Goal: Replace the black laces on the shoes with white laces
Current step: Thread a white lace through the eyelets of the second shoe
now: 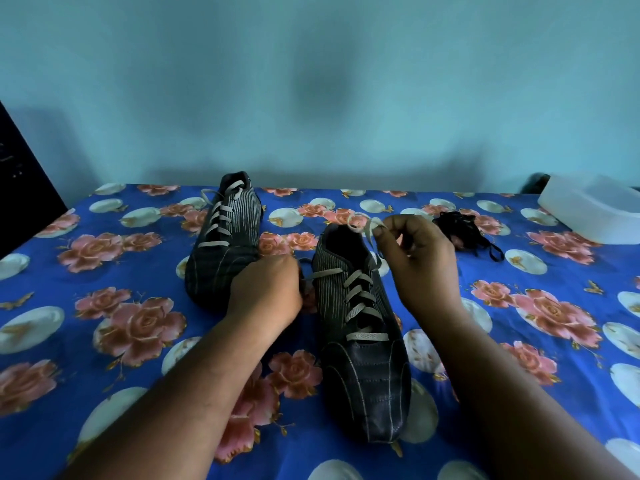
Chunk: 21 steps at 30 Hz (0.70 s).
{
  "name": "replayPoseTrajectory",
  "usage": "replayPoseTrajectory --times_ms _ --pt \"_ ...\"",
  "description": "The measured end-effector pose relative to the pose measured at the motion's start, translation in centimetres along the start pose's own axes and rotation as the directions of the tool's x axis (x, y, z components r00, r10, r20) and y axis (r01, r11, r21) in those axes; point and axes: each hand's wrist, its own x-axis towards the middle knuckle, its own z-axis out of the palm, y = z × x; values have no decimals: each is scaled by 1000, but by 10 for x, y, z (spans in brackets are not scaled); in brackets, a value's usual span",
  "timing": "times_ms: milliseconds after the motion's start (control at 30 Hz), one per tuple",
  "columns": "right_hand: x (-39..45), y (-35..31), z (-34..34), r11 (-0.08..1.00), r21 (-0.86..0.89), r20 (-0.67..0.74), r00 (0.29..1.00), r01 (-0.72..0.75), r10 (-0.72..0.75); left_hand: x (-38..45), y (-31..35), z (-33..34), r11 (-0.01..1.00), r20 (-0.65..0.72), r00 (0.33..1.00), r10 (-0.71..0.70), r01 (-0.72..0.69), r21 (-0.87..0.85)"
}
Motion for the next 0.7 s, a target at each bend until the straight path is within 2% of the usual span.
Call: replayPoseTrajectory --times_ms 100,233,267,333,367,433,500,567,667,700 --pt "-1 0 12 981 111 90 985 -159 150 -1 -9 -14 993 -82 997 11 -20 -112" --pt "-2 2 15 904 165 236 906 -394 352 -3 -14 -38 903 -200 978 -67 -26 -429" --pt "-2 3 15 884 178 254 888 -432 383 -3 -13 -40 835 -193 977 -94 -28 -550" --pt "-1 3 15 854 227 258 874 -469 412 -2 -6 -41 610 -163 978 -127 -52 -791" --pt "0 3 14 843 255 250 875 -474 416 -2 0 -40 505 -157 978 -134 -69 -860" --pt "1 4 13 843 271 237 881 -464 409 -1 12 -36 405 -178 976 -129 -112 -907" --pt "0 3 11 858 259 228 891 -443 392 1 25 -27 377 -213 970 -120 -154 -914" --pt "-1 1 9 875 244 202 905 -418 375 2 34 -17 389 -241 963 -117 -179 -904" --pt "0 -3 5 912 210 155 934 -351 323 6 39 -3 455 -261 959 -108 -186 -871" --pt "1 -2 3 928 175 162 940 -328 301 8 39 0 517 -284 955 -85 -201 -832"
